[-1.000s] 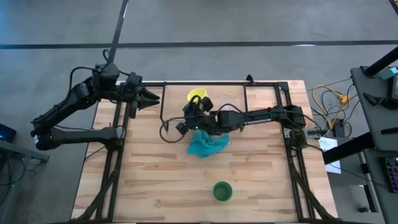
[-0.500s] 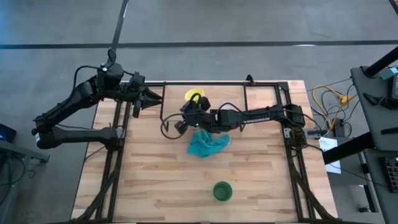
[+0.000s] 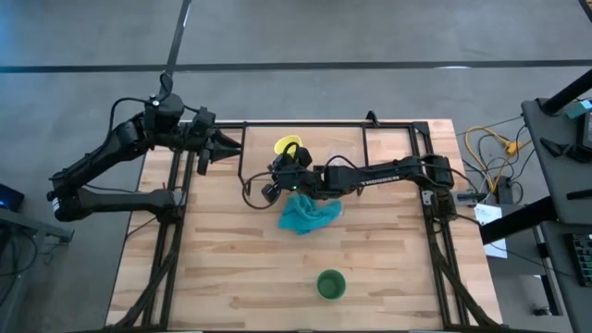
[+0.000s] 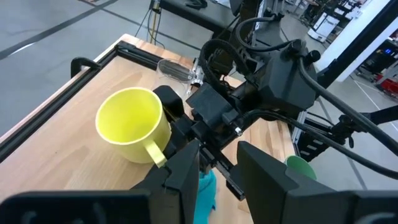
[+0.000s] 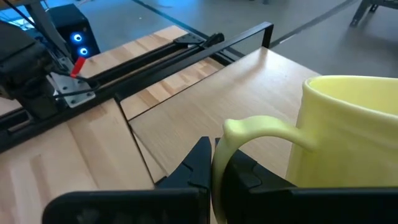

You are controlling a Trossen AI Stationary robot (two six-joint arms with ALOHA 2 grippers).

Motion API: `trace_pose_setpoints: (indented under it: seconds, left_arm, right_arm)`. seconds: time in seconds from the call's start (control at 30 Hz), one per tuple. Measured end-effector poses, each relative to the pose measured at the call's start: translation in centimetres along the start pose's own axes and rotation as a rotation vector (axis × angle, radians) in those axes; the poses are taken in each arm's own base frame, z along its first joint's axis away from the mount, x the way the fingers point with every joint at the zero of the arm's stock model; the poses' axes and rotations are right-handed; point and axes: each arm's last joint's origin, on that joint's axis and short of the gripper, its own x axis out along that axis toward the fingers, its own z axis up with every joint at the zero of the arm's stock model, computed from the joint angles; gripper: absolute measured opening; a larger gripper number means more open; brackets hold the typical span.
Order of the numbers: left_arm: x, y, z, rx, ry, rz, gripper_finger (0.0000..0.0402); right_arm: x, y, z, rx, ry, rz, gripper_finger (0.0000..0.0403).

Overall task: Stack small to large cups/mugs on shelf
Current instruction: Put the yellow cup on the shelf

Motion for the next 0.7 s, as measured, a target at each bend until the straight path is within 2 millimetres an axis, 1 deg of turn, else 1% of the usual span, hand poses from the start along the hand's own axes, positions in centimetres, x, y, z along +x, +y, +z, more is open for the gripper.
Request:
trace_pose_setpoints:
  seconds: [0.7]
  left_arm:
    - [0.00, 0.00, 0.00, 0.000, 0.000, 0.000, 0.0096]
  right_arm:
    - [0.03, -0.07, -0.30, -0.009, 0.013, -0.005, 0.0012]
